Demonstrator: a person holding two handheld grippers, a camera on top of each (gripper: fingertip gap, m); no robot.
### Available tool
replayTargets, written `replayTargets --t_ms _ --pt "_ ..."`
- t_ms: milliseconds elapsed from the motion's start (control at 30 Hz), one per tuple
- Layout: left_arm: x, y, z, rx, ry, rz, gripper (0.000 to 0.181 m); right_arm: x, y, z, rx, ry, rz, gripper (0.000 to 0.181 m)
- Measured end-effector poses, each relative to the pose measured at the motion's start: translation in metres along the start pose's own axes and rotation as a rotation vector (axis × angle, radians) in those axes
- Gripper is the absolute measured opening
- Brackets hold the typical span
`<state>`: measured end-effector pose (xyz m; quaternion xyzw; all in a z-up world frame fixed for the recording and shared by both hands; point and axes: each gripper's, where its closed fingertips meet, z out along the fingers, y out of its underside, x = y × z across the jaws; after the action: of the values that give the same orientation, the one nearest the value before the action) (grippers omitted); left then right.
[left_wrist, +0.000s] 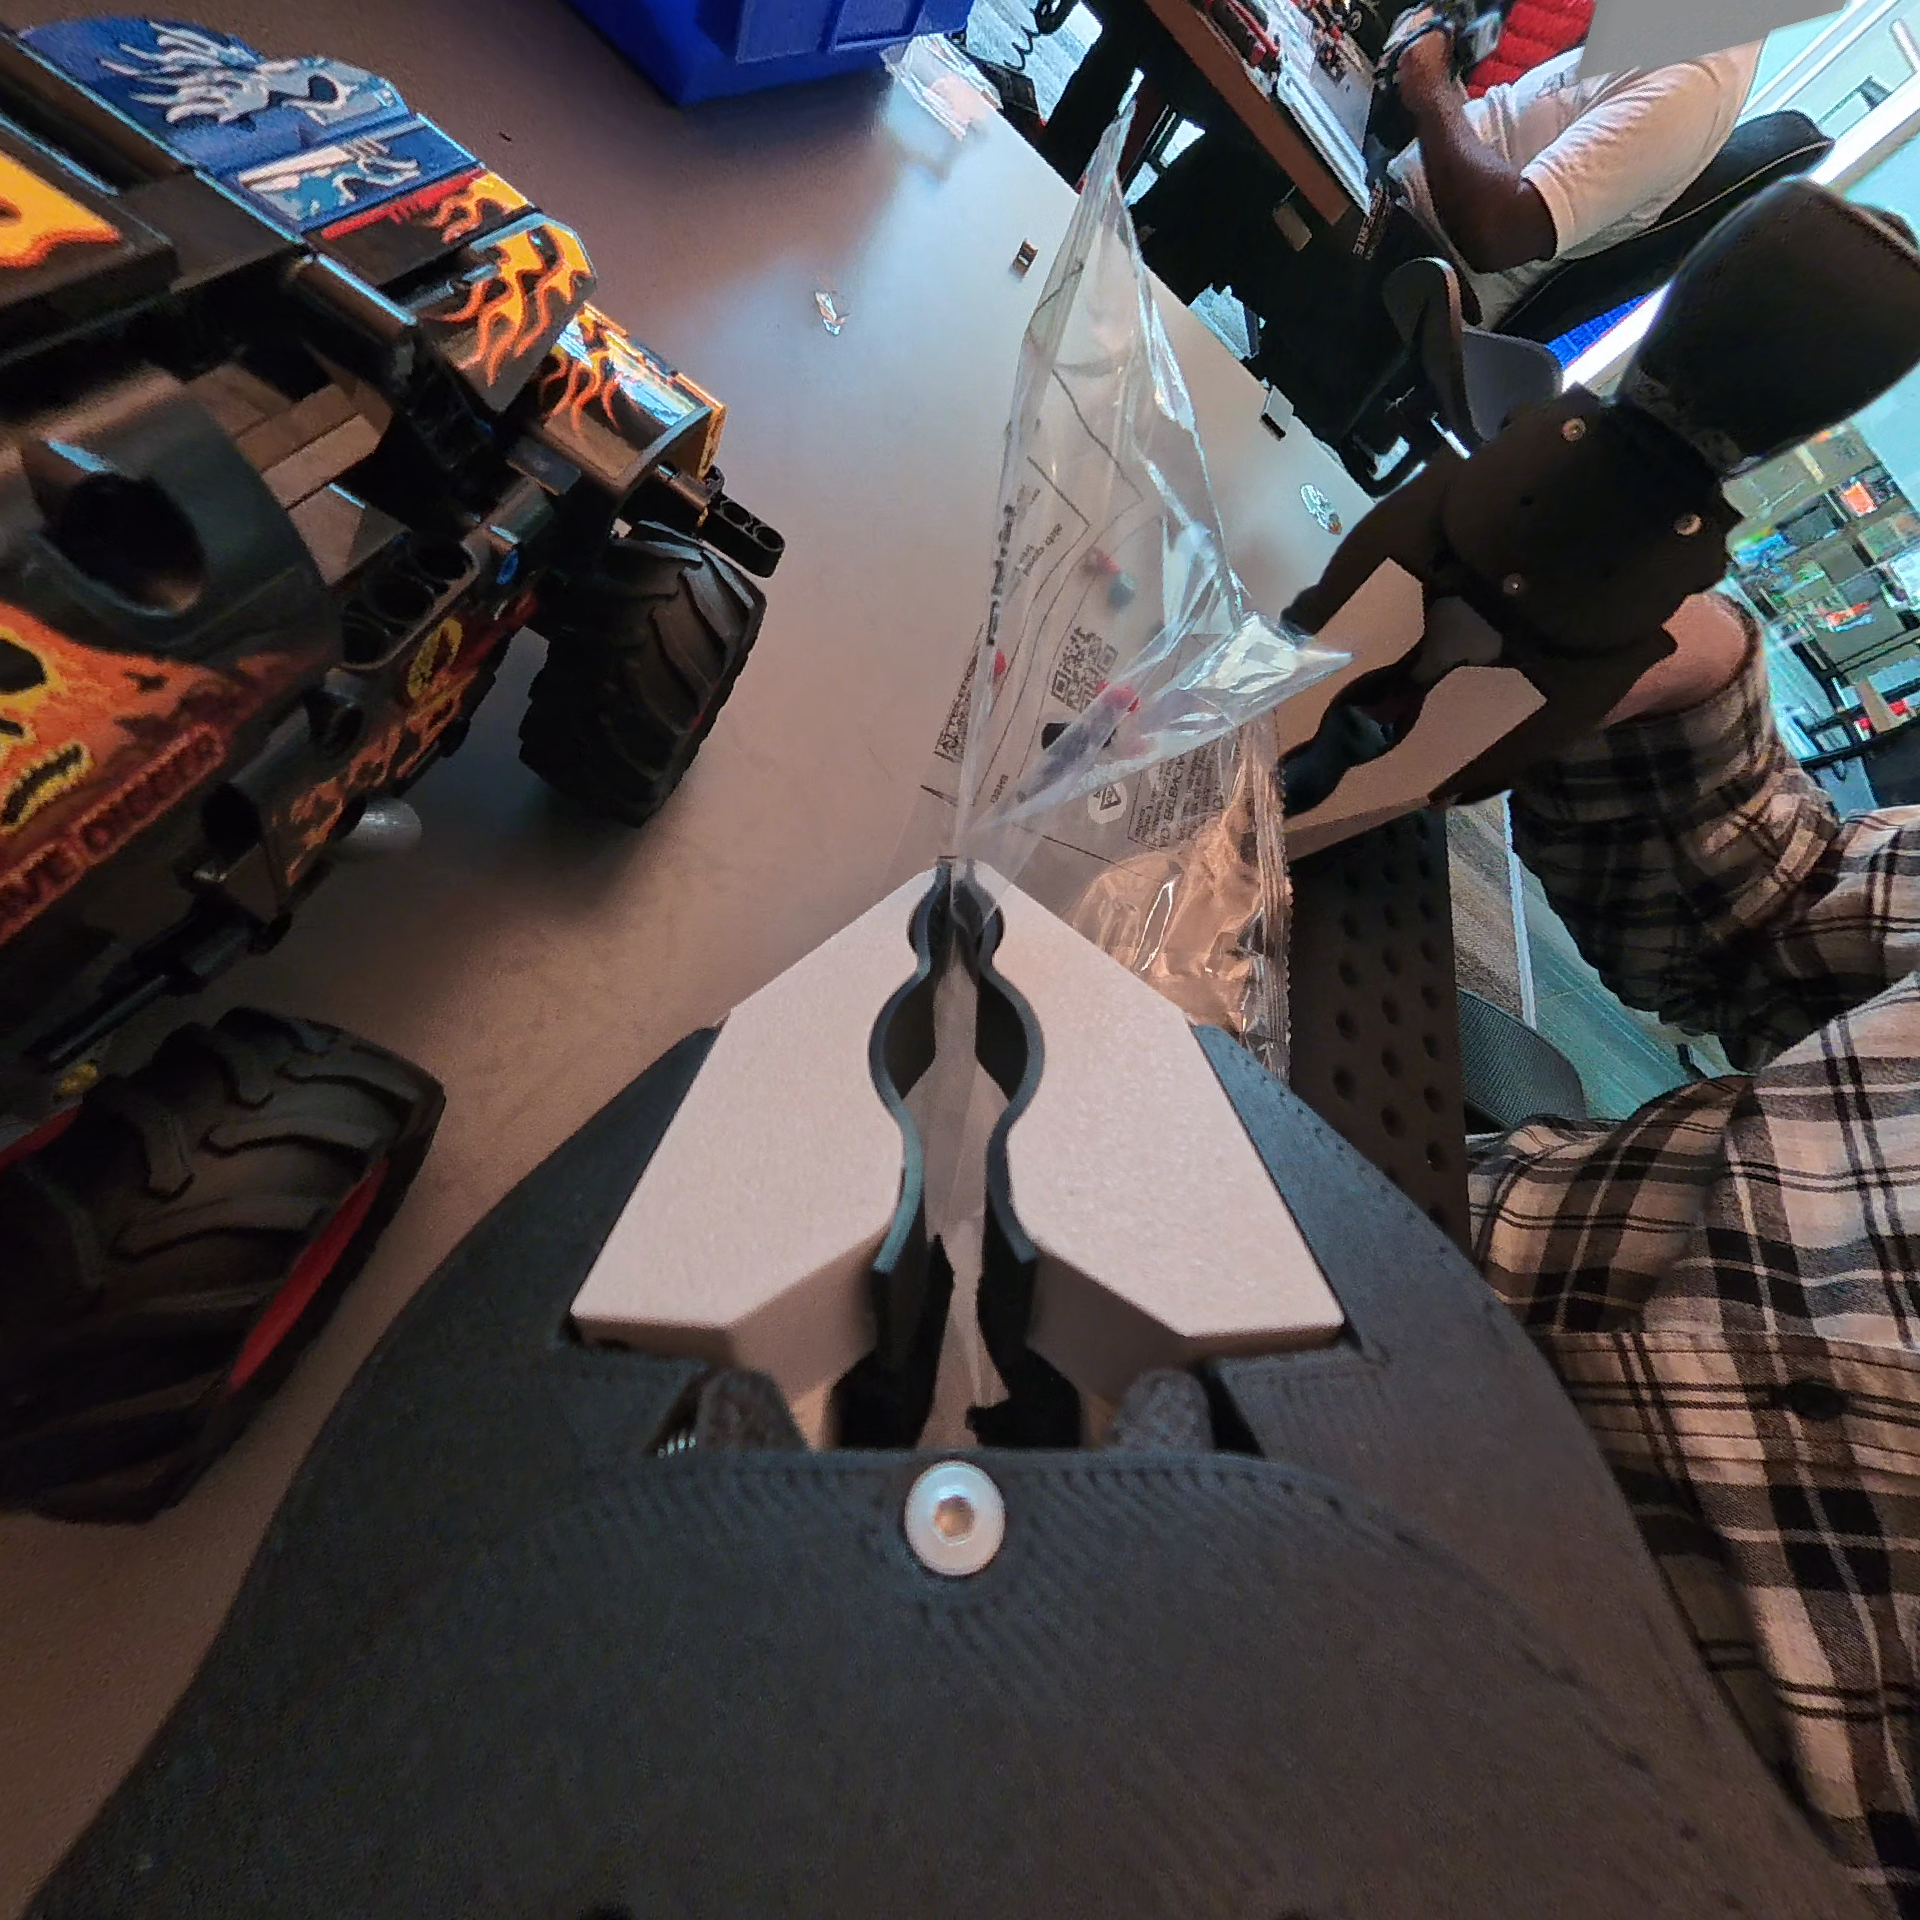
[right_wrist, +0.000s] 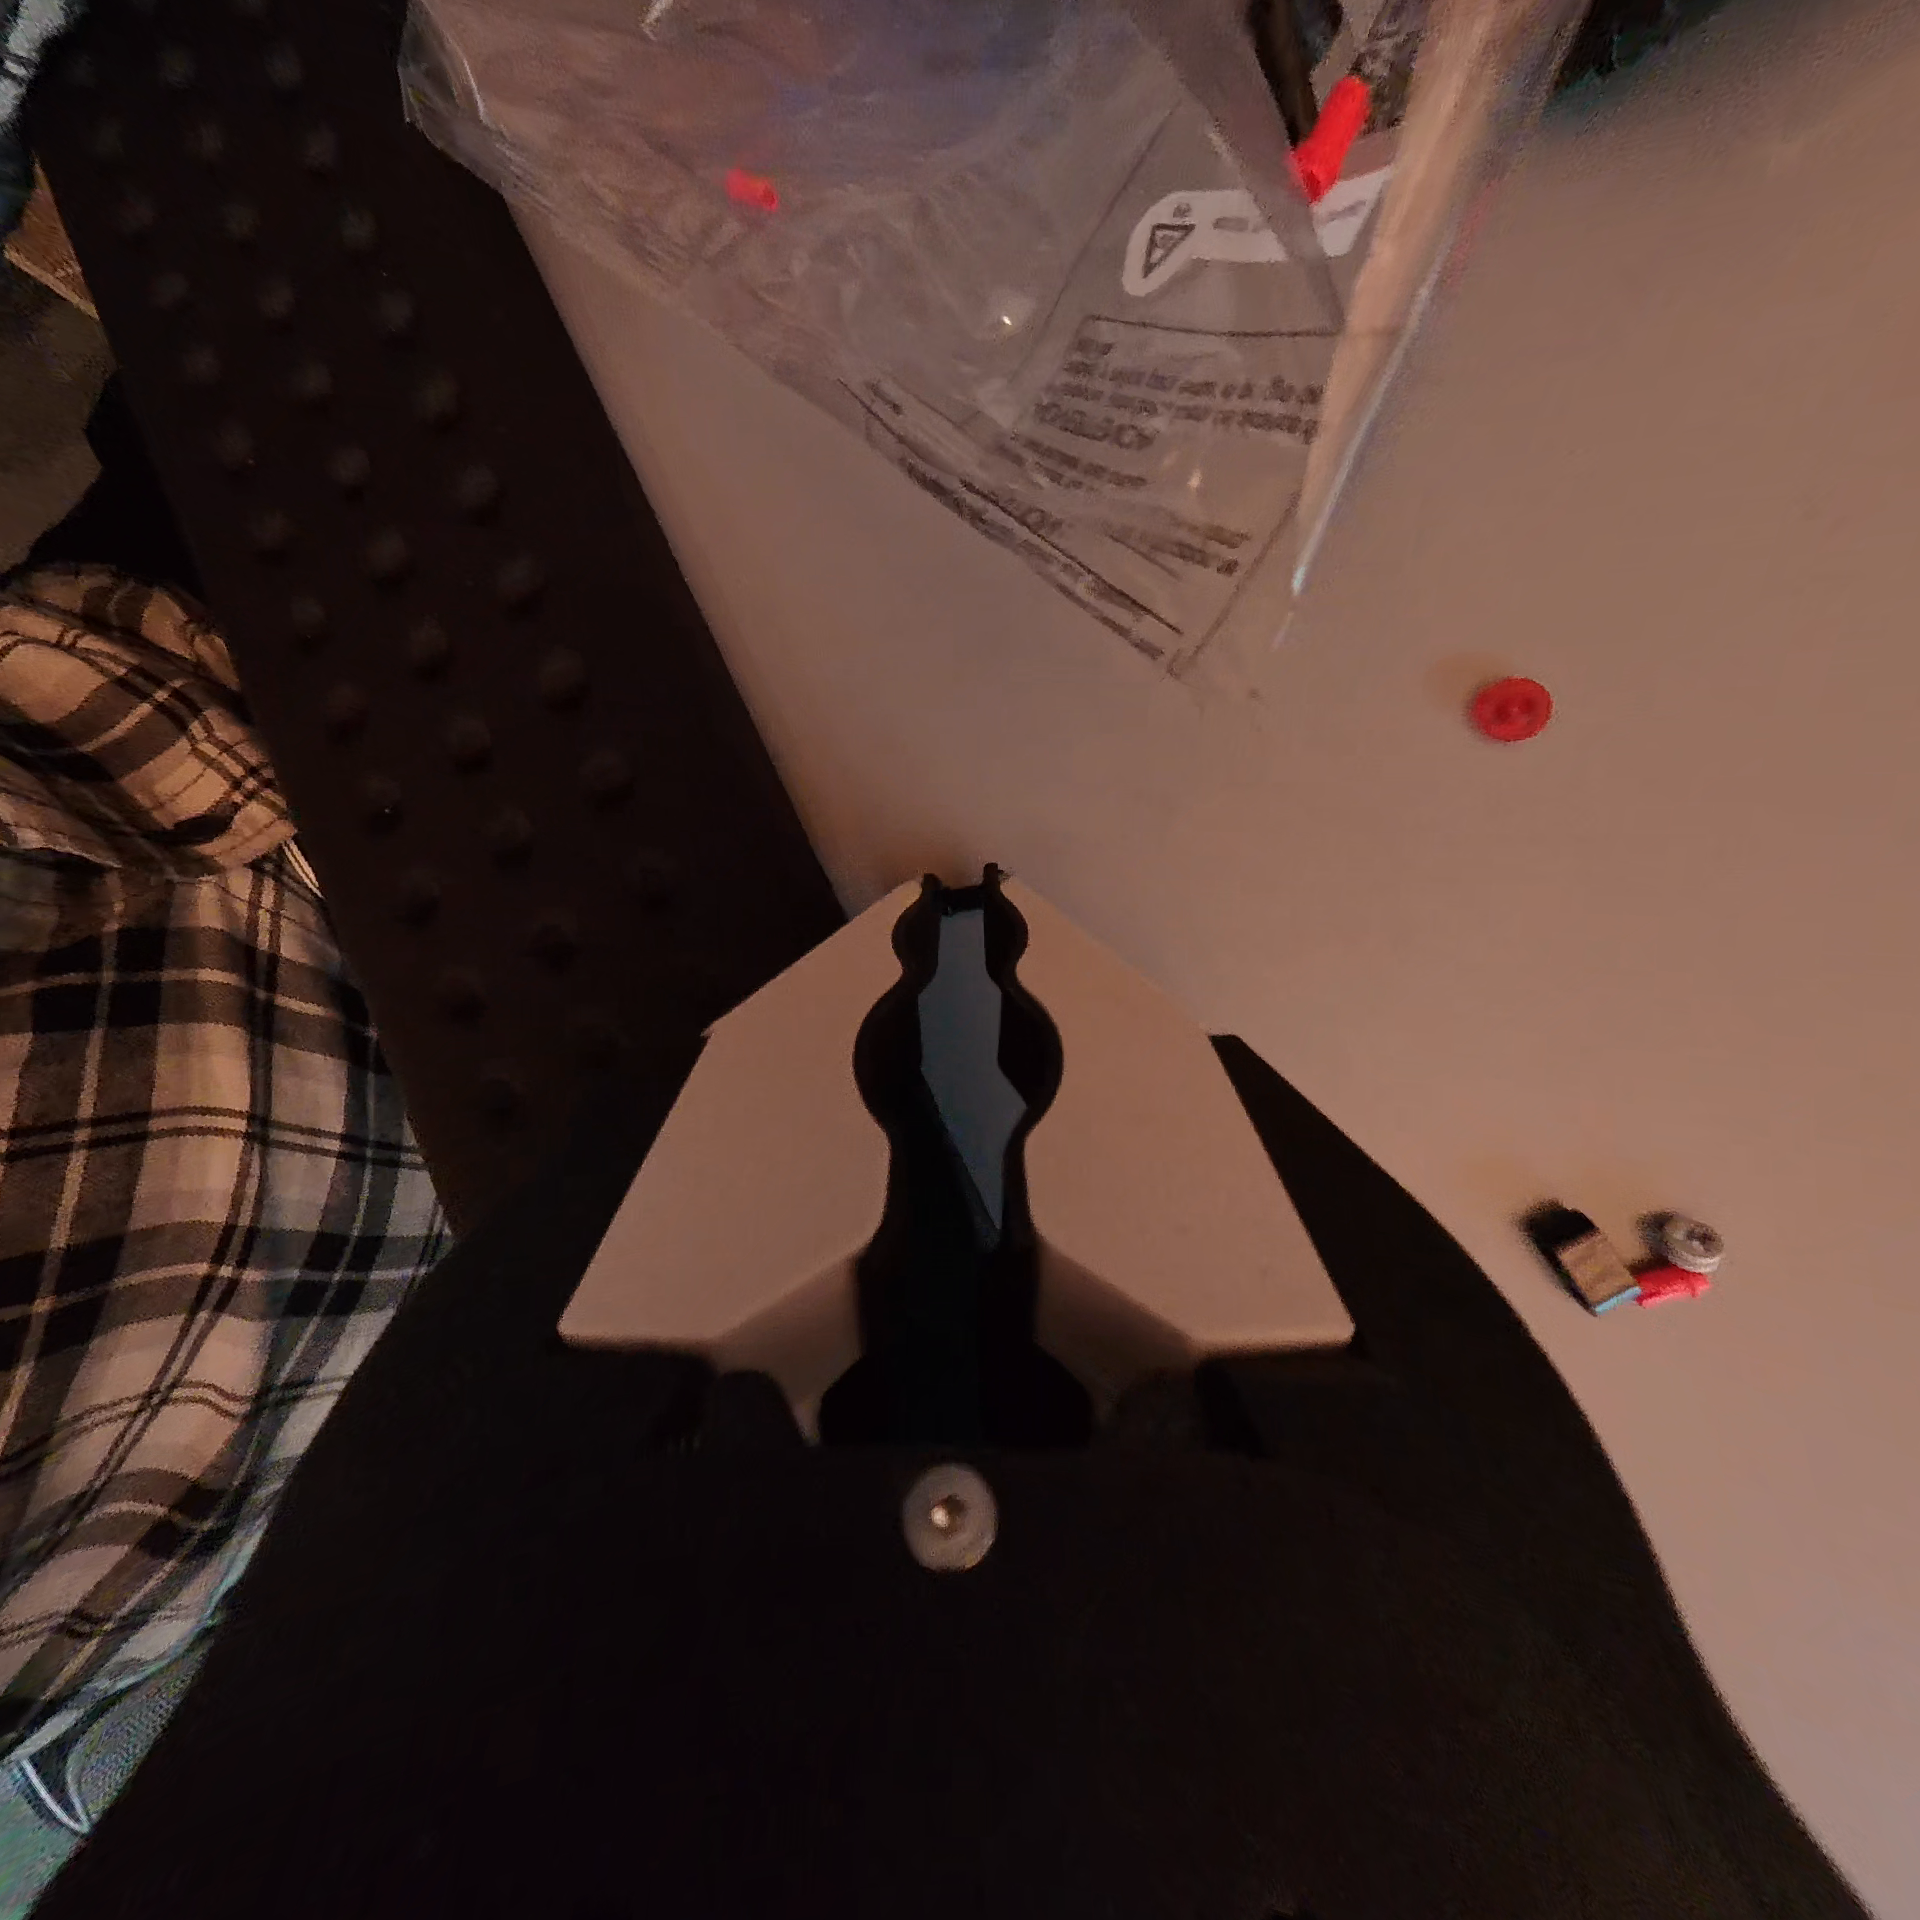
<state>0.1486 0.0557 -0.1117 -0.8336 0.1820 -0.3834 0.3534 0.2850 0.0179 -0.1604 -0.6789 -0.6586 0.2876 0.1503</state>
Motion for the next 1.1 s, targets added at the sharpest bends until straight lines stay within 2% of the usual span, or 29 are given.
replayTargets --t_ms 367,500,733,833,967,1033,1100 --pt "-0.001 0.000 0.000 -0.003 -0.001 0.000 0.000 0.003 0.009 -0.004 -0.022 -0.042 -0.082 0.014" --pt "-0.001 0.001 0.001 -0.006 0.000 -0.001 0.000 0.001 0.009 -0.003 -0.030 -0.062 -0.104 0.004" --pt "-0.001 0.001 0.001 -0.003 0.000 -0.001 0.000 0.002 0.002 -0.007 0.013 -0.060 -0.097 0.003" --pt "-0.001 0.000 0.000 -0.001 0.001 -0.002 0.000 0.002 -0.019 -0.026 0.102 -0.036 -0.106 0.003" --pt "0.000 0.000 0.001 -0.002 0.003 0.001 0.000 0.005 -0.074 -0.055 0.291 0.032 -0.151 0.003" --pt "0.001 0.000 0.001 -0.002 0.006 0.002 0.000 0.012 -0.094 -0.055 0.326 0.074 -0.167 0.003" --pt "0.001 0.000 0.000 0.000 0.008 -0.001 0.000 0.023 -0.102 -0.046 0.299 0.110 -0.174 0.003"
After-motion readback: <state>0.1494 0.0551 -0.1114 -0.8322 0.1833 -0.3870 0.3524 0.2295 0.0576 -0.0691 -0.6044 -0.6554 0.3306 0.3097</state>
